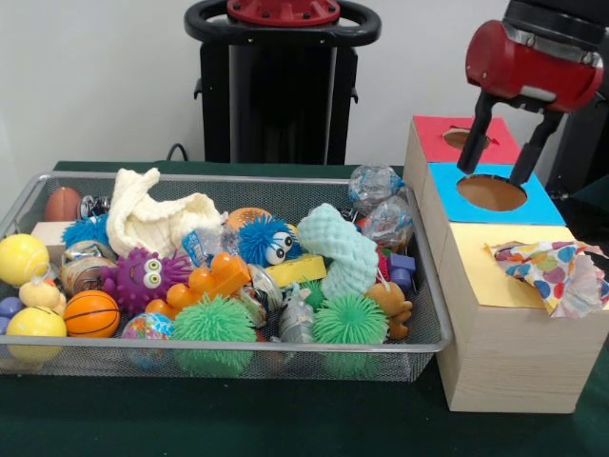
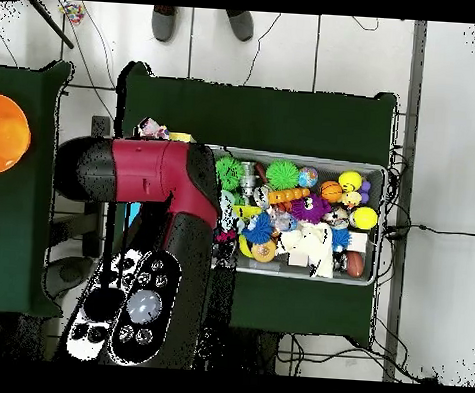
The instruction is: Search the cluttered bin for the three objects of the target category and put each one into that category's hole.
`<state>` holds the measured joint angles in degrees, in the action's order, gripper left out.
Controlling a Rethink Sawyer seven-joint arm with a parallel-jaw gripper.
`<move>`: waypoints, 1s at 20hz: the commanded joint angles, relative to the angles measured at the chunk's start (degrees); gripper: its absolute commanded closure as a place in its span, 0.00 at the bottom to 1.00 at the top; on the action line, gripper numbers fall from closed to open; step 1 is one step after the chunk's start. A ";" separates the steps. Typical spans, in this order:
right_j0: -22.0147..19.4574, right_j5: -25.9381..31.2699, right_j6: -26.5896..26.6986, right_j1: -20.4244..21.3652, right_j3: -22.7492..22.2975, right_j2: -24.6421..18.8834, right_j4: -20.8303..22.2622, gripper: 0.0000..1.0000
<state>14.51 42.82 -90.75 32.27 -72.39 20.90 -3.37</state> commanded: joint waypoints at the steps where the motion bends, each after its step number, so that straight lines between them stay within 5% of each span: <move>1: -2.35 4.40 -8.28 -3.29 -1.18 -3.32 0.78 0.00; 13: 0.02 4.71 -11.22 -6.82 3.36 3.53 4.38 0.00; 20: 0.89 6.48 -10.95 -8.02 4.95 5.54 2.93 0.00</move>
<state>15.35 42.82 -90.75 27.28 -68.83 26.39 -3.22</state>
